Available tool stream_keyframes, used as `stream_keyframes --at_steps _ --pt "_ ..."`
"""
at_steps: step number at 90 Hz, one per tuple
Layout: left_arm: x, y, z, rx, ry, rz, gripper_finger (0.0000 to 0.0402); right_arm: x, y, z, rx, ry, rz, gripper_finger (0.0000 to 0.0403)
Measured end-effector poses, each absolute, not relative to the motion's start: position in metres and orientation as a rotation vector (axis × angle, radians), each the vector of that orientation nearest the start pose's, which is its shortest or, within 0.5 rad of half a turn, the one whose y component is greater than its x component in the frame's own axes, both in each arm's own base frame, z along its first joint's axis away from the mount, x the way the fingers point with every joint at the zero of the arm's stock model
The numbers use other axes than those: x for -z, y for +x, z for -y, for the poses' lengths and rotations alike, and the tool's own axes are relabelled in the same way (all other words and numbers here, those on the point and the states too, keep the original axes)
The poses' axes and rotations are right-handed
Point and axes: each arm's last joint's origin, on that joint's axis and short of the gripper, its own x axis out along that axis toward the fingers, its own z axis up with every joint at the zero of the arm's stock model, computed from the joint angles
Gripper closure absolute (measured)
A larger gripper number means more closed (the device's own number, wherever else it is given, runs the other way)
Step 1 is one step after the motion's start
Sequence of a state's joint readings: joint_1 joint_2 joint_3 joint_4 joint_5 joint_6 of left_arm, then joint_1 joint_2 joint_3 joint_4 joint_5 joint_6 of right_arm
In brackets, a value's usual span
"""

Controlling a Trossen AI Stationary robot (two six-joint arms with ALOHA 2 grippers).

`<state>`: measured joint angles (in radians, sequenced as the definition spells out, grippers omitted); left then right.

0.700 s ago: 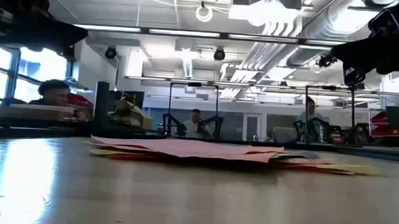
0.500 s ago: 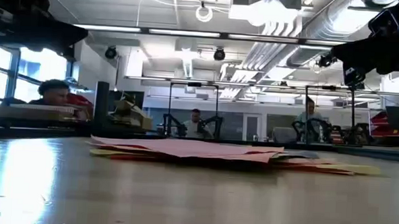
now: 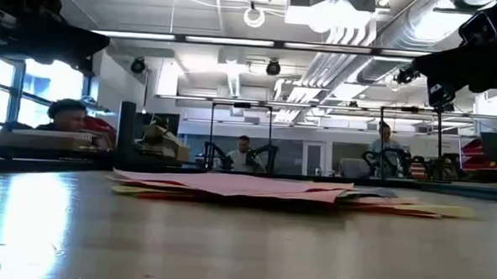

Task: Organize paper

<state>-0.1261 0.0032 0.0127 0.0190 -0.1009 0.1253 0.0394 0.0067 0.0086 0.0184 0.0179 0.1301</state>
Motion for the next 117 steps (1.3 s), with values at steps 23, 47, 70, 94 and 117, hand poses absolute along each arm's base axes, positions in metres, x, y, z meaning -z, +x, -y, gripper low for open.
stream_keyframes --at_steps 23,47,70,94,117 --pt "-0.169 0.097 0.009 0.024 0.122 0.030 0.0402 -0.168 0.097 -0.003 -0.022 0.131 0.019 0.0402" --pt "-0.169 0.097 0.009 0.023 0.123 0.029 0.0402 -0.171 0.097 -0.003 -0.001 0.115 0.052 0.0402" --pt "-0.169 0.097 0.009 0.023 0.123 0.030 0.0402 -0.209 0.086 0.004 0.128 0.483 0.513 0.0402" --pt "-0.169 0.097 0.009 0.023 0.123 0.030 0.0402 -0.204 0.101 -0.005 -0.059 0.631 0.380 0.0402" --pt "-0.169 0.097 0.009 0.023 0.134 0.029 0.0402 -0.193 0.146 -0.023 0.035 0.534 0.058 0.0402"
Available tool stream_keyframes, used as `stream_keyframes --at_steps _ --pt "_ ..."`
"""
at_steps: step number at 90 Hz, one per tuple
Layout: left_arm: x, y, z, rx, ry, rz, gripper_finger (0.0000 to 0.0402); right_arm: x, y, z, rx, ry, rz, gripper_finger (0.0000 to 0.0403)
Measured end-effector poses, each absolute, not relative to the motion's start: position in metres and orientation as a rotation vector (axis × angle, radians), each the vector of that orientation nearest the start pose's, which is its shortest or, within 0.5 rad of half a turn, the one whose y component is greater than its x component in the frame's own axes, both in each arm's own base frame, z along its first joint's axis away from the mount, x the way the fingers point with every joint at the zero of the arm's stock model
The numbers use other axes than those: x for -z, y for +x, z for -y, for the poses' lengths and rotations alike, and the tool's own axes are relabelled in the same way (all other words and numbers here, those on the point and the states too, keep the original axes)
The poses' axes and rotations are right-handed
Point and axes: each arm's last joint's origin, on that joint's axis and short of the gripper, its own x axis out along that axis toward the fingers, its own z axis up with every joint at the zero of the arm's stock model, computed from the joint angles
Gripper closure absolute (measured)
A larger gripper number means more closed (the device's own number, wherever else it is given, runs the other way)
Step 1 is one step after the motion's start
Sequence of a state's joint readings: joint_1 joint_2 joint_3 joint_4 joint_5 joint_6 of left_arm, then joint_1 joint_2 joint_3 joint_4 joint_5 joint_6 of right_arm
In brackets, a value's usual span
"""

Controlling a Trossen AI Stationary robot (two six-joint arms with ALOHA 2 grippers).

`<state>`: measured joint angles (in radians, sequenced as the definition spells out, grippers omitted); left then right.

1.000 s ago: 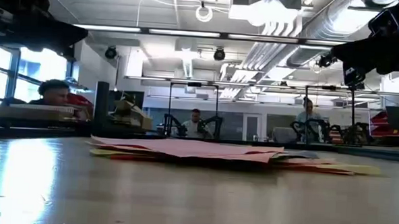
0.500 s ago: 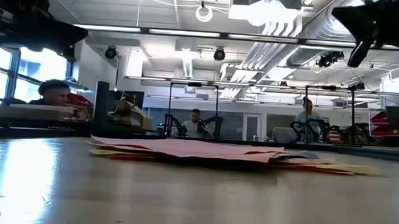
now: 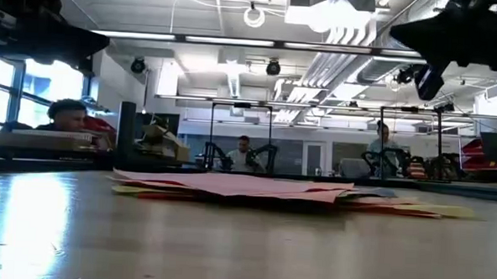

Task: Organize paper
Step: Move the pink paper to the lower right of the table

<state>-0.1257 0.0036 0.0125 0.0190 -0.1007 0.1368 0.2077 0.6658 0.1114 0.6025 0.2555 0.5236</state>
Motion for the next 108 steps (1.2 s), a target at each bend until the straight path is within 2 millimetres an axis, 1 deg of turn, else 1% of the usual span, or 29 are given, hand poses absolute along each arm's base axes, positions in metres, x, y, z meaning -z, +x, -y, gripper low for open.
stream_keyframes --at_steps 8,17,24,30,37,44,51,60,65,71,79,86,94,108 --pt "-0.169 0.097 0.009 0.023 0.131 0.030 0.0402 -0.196 0.167 -0.033 -0.015 0.407 -0.048 0.0402" --pt "-0.169 0.097 0.009 0.018 0.132 0.031 0.0402 -0.203 0.194 -0.045 -0.096 0.286 -0.125 0.0402" --pt "-0.171 0.097 0.007 -0.051 0.127 0.047 0.0402 -0.206 0.217 -0.053 -0.166 0.235 -0.211 0.0402" --pt "-0.174 0.096 0.006 -0.089 0.056 0.072 0.0402 -0.207 0.236 -0.060 -0.200 0.172 -0.306 0.0402" --pt "-0.174 0.096 0.006 -0.086 -0.054 0.083 0.0402 -0.206 0.258 -0.066 -0.215 0.080 -0.441 0.0395" --pt "-0.175 0.096 0.006 -0.082 -0.145 0.090 0.0402 -0.201 0.277 -0.071 -0.240 -0.048 -0.600 0.0374" --pt "-0.175 0.096 0.006 -0.077 -0.251 0.094 0.0402 -0.190 0.294 -0.075 -0.282 -0.185 -0.743 0.0343" --pt "-0.175 0.096 0.006 -0.083 -0.357 0.102 0.0402 -0.173 0.311 -0.080 -0.357 -0.352 -0.862 0.0297" --pt "-0.175 0.096 0.005 -0.103 -0.377 0.106 0.0402 -0.164 0.319 -0.081 -0.377 -0.437 -0.907 0.0274" --pt "-0.175 0.096 0.004 -0.130 -0.394 0.111 0.0402 -0.155 0.327 -0.083 -0.353 -0.535 -0.956 0.0253" --pt "-0.175 0.096 0.004 -0.141 -0.424 0.114 0.0402 -0.150 0.336 -0.088 -0.318 -0.665 -0.980 0.0236" --pt "-0.174 0.096 0.004 -0.154 -0.426 0.113 0.0402 -0.145 0.338 -0.093 -0.325 -0.750 -0.989 0.0230" --pt "-0.174 0.098 0.003 -0.182 -0.425 0.113 0.0402 -0.138 0.338 -0.096 -0.341 -0.809 -1.009 0.0229" --pt "-0.172 0.106 0.003 -0.209 -0.414 0.075 0.0402 -0.137 0.339 -0.097 -0.334 -0.823 -1.007 0.0229"
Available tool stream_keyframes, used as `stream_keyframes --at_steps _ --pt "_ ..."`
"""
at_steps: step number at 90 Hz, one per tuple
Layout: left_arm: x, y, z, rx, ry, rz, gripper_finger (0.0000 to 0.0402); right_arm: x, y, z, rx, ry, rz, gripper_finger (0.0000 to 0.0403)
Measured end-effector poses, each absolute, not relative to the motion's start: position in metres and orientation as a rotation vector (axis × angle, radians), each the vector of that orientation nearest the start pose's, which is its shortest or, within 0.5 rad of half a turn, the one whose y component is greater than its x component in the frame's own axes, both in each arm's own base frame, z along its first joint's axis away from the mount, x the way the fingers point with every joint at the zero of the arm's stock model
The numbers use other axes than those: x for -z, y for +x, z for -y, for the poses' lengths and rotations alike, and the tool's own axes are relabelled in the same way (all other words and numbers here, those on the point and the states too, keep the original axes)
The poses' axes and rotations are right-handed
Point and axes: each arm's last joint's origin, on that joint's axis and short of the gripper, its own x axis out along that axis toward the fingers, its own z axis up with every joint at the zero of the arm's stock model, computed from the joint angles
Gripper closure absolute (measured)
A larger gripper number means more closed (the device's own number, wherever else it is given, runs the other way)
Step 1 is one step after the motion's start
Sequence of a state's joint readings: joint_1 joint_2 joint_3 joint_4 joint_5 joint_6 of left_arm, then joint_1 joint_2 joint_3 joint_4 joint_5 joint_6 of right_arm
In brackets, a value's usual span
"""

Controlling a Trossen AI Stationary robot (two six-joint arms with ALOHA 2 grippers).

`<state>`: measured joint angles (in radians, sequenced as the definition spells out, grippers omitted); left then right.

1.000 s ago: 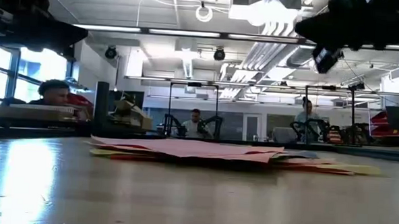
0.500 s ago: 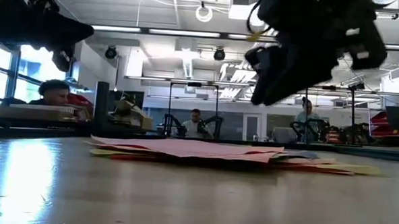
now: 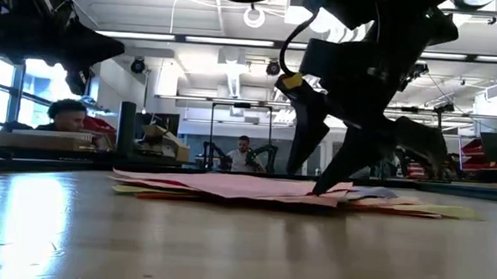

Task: Organize paper
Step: Move the pink paper to the lower right of the table

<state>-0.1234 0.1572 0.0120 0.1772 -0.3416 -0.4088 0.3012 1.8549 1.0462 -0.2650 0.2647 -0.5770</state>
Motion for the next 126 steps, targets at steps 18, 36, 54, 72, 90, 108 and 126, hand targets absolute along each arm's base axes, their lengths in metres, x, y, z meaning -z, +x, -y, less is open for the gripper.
stream_keyframes --at_steps 18,36,54,72,90,108,126 --pt "-0.160 0.121 0.004 -0.273 -0.397 -0.037 0.0402 -0.133 0.341 -0.096 -0.301 -0.841 -1.011 0.0229" --pt "-0.147 0.132 0.004 -0.307 -0.388 -0.138 0.0402 -0.116 0.347 -0.098 -0.179 -0.978 -1.027 0.0229" --pt "-0.146 0.136 0.003 -0.308 -0.378 -0.145 0.0402 -0.108 0.352 -0.095 -0.129 -0.959 -1.018 0.0230" --pt "-0.153 0.137 0.004 -0.280 -0.349 -0.080 0.0402 -0.103 0.360 -0.072 -0.211 -0.778 -1.021 0.0263" --pt "-0.154 0.138 0.004 -0.258 -0.353 -0.073 0.0402 -0.100 0.364 -0.056 -0.203 -0.724 -1.029 0.0320" --pt "-0.154 0.138 0.004 -0.259 -0.353 -0.074 0.0402 -0.099 0.364 -0.054 -0.194 -0.720 -1.024 0.0379" --pt "-0.154 0.138 0.004 -0.259 -0.353 -0.073 0.0402 -0.102 0.366 -0.058 -0.150 -0.691 -1.022 0.0401"
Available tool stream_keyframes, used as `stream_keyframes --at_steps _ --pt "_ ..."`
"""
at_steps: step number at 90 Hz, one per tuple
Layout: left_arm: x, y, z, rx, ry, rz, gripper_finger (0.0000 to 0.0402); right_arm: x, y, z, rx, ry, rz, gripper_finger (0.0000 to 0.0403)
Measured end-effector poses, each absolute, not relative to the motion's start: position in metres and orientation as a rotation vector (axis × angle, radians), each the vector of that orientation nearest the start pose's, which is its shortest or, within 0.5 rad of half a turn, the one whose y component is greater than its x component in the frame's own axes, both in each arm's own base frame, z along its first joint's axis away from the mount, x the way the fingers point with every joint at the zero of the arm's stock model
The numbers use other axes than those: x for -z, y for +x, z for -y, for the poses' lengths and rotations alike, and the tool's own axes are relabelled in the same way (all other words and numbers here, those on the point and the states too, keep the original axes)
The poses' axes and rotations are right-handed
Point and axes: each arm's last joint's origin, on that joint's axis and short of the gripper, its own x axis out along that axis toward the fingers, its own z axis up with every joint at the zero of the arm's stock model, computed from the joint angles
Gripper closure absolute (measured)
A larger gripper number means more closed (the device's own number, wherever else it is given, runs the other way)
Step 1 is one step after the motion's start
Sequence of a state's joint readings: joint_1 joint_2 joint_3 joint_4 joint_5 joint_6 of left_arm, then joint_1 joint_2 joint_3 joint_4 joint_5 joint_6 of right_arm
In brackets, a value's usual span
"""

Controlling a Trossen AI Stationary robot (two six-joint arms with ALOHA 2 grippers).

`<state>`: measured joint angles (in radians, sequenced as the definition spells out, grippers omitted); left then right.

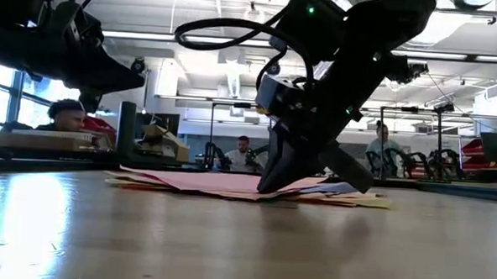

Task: Organize paper
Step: Move the pink paper to the lower right of the table

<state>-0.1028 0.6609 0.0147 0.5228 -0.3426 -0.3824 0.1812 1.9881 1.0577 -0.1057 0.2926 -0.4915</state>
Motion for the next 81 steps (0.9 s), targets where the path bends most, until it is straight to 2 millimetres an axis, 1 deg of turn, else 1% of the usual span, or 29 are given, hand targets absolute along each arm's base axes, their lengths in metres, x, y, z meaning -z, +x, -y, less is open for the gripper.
stream_keyframes --at_steps 10,15,27,34,41,48,61,70,81 --pt "-0.154 0.138 0.004 -0.259 -0.354 -0.072 0.0402 -0.114 0.370 -0.068 -0.165 -0.705 -1.031 0.0403" --pt "-0.154 0.138 0.004 -0.260 -0.355 -0.071 0.0402 -0.123 0.372 -0.074 -0.189 -0.706 -1.042 0.0403" --pt "-0.154 0.138 0.004 -0.261 -0.354 -0.072 0.0402 -0.151 0.380 -0.088 -0.281 -0.616 -1.033 0.0403" --pt "-0.154 0.138 0.004 -0.262 -0.353 -0.072 0.0402 -0.159 0.383 -0.095 -0.340 -0.558 -1.019 0.0403" --pt "-0.154 0.138 0.004 -0.261 -0.353 -0.073 0.0402 -0.161 0.384 -0.101 -0.373 -0.538 -0.999 0.0403" --pt "-0.154 0.138 0.004 -0.263 -0.353 -0.073 0.0402 -0.163 0.388 -0.104 -0.369 -0.534 -0.934 0.0403" --pt "-0.154 0.138 0.004 -0.270 -0.352 -0.072 0.0402 -0.155 0.394 -0.108 -0.334 -0.546 -0.844 0.0391" --pt "-0.154 0.138 0.004 -0.271 -0.357 -0.072 0.0402 -0.148 0.401 -0.114 -0.318 -0.604 -0.781 0.0359" --pt "-0.154 0.138 0.004 -0.271 -0.361 -0.071 0.0402 -0.133 0.405 -0.126 -0.309 -0.679 -0.741 0.0294"
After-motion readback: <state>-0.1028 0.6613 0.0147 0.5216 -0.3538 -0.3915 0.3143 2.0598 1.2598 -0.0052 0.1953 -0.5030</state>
